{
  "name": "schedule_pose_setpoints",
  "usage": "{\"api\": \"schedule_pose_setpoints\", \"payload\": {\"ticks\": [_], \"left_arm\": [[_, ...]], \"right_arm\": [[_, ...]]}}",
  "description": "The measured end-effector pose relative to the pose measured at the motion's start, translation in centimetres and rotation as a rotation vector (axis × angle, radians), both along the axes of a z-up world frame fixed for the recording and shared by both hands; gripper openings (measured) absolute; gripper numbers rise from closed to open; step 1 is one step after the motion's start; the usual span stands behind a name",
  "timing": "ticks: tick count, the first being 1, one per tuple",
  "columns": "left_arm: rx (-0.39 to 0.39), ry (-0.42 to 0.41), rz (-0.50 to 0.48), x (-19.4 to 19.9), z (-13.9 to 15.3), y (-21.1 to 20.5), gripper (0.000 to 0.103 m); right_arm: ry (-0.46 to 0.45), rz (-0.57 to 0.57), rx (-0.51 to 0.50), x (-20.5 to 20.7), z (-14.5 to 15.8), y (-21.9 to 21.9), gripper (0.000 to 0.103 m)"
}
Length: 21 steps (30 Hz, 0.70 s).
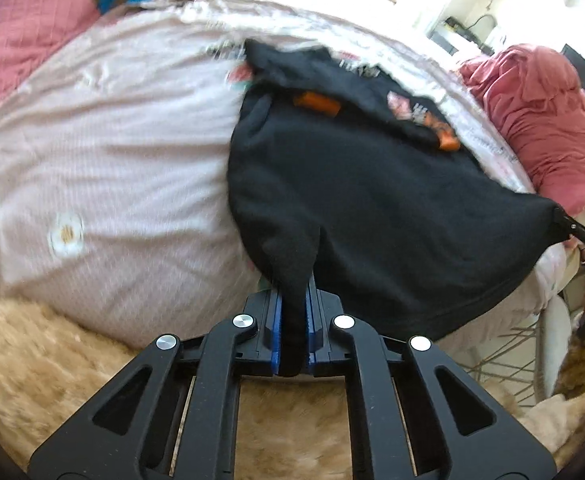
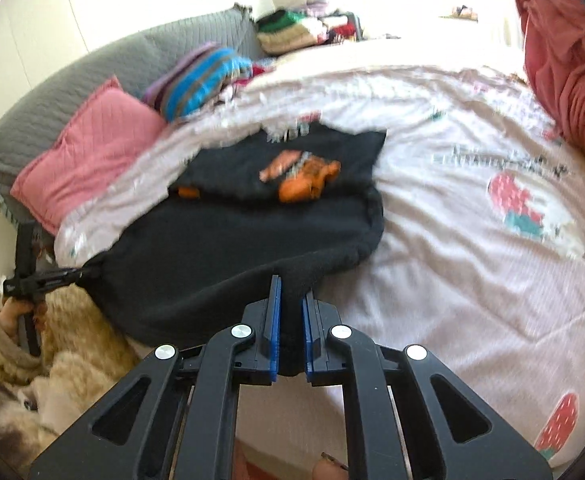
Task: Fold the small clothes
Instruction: 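Lift the hem with both grippers and carry it toward the IKISS collar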
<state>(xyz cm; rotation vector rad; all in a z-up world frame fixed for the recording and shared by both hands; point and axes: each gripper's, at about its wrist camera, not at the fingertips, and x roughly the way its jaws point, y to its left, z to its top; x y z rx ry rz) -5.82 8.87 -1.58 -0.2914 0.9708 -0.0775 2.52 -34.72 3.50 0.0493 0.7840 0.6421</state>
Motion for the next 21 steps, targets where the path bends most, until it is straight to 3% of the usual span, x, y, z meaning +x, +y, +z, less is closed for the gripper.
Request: {"api": "schedule_pose_setpoints", "payload": {"ticks": [13,21], "left_arm": [[0.002,-0.135,0.05,2.8,6.3,1.5,0.003],[0.027,-0.18,0.078,5.0,8.8,2.0,0.003]], "right_arm": [[-0.09,-0.11,0.154,3.2,2.3,-1.8,0.008],[-0.142,-0.135,0.178,5.0,3.6,-1.5,0.008]]}}
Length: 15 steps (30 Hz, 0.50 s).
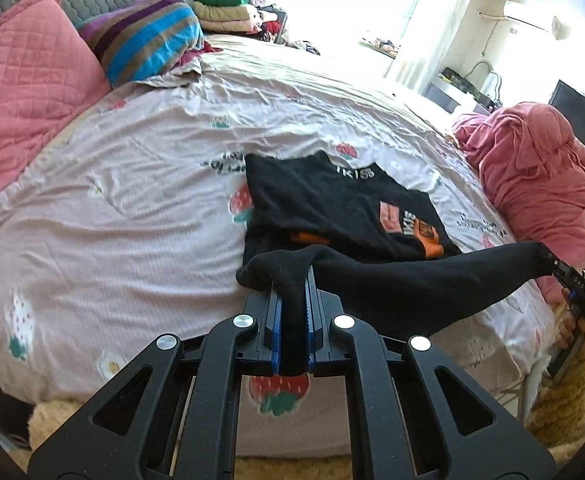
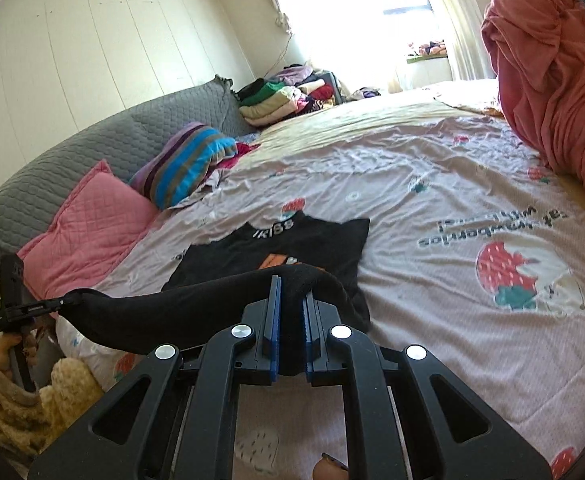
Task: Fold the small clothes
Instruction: 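Lift the hem with both grippers and carry it toward the IKISS collar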
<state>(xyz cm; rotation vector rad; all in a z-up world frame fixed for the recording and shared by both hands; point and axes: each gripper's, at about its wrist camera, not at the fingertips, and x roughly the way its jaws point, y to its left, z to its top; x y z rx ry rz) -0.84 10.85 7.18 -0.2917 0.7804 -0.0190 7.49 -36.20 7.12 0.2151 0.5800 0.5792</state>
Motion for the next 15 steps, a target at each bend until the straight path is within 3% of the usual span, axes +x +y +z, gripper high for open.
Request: {"api": "schedule_pose_setpoints", "payload": {"ticks": [15], "left_arm": [[0.013,-0.021,0.018,4.4,1.5,1.1,0.003]], "right_arm": [[-0.065,-0.027,-0.037,3.8,1.5,1.6,0.008]]}}
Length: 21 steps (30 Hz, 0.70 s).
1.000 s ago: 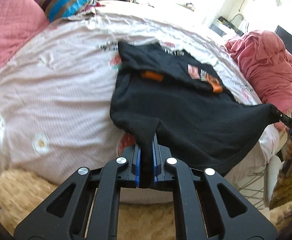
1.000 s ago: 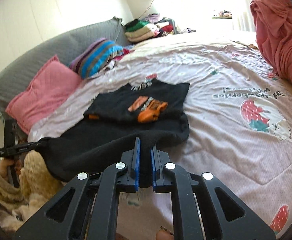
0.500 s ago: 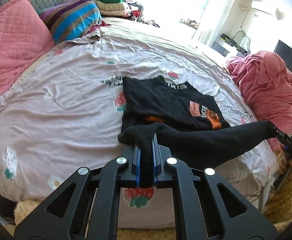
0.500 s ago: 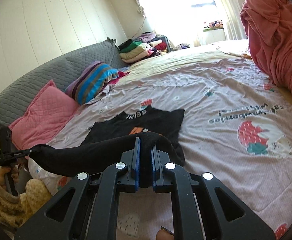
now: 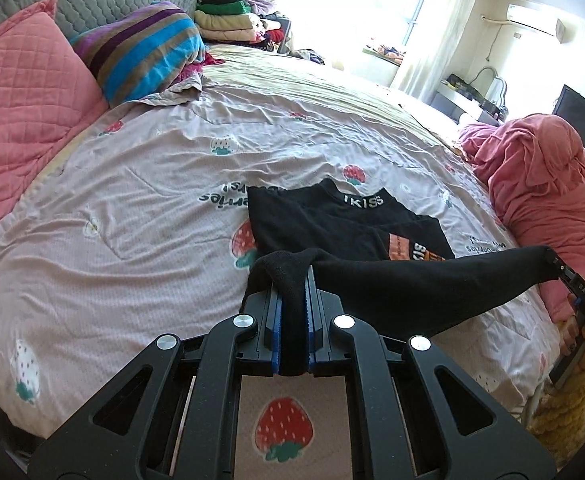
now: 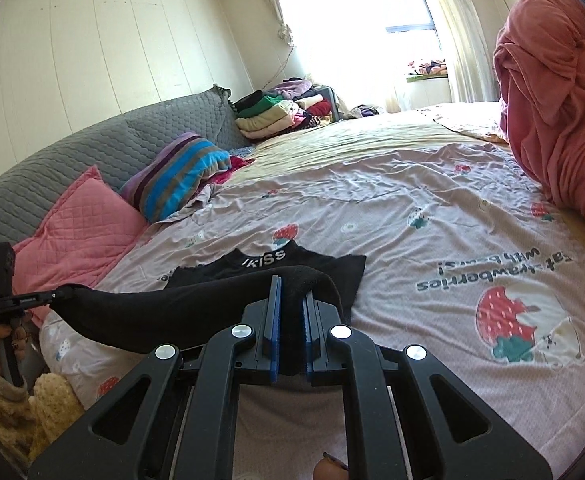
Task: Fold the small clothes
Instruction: 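Lift the hem with both grippers and carry it toward the IKISS collar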
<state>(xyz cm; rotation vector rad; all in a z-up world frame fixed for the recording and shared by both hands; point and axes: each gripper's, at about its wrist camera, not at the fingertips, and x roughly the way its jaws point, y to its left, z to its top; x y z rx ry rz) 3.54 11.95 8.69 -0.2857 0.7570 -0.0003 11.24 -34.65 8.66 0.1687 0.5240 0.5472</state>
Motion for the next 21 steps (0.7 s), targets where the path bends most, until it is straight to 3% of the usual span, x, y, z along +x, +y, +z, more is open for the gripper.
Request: {"api": "schedule_pose_setpoints", "payload": {"ticks": [12,21], "left_arm": [[0.049,0.021,0.025,4.7,0.4,0.5,0.003],[0.065,0.038,0.028,8.5,-0.5,1.1,0.003]], "right_arm": [[-0.028,-0.007,-0.021,4.1,0.7,1.5,0.008],[0.022,-0.022,-0.021,8.0,-0.5,1.8,0.008]]}}
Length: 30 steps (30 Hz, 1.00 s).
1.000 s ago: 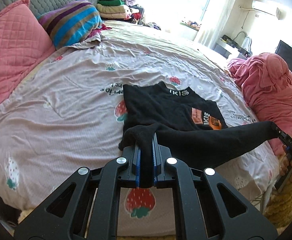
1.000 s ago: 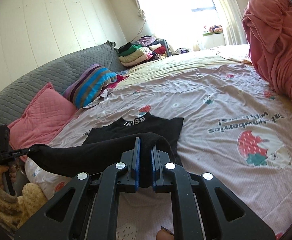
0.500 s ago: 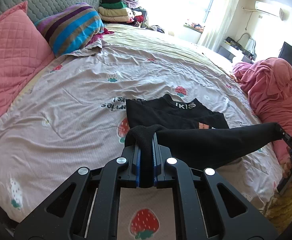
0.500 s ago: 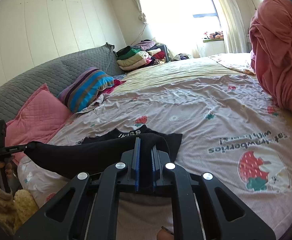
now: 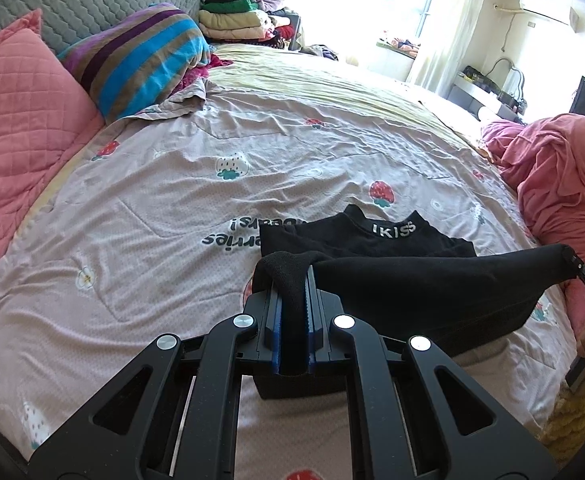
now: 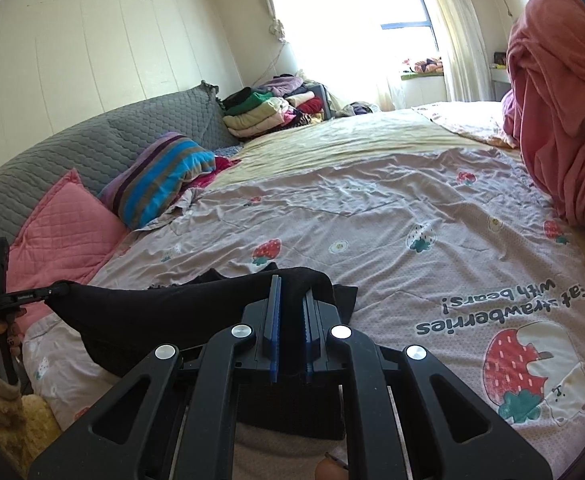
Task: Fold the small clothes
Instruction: 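Lift the hem with both grippers and carry it toward the IKISS collar, then lay the hem onto the collar and open both grippers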
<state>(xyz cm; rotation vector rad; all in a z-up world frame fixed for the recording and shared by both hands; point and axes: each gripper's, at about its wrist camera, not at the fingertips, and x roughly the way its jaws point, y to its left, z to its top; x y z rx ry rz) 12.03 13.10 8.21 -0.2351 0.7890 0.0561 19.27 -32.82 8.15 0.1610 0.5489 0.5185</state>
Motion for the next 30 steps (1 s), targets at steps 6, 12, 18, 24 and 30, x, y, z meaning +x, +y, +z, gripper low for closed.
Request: {"api": "schedule_pose_setpoints", "payload": {"ticks": [6,12,18,24,30], "left_arm": [[0.02,0.026,-0.006,2.4,-1.6,0.0,0.003],[0.027,0.047,-0.005,4.2,-3.3,0.3,0.003],[0.038,0.075,0.003,5.9,-5.3,0.4,0.003],[0.025,0.093,0.025,6.9,-7.2,1.2,0.007],[0.019,0.102,0.05,7.3,-8.3,1.7,0.01]], "right_arm": [[0.044,-0.016,-0.012,2.1,-1.7,0.4,0.008],[0.085,-0.03,-0.032,4.0,-3.4,1.0,0.008],[0.111,-0.045,-0.075,5.5,-4.9,1.8,0.008],[0.15,-0.072,-0.114,6.9,-6.9,2.6,0.008],[0.175,-0.093,-0.154,7.8,-8.5,3.5,0.011]]}}
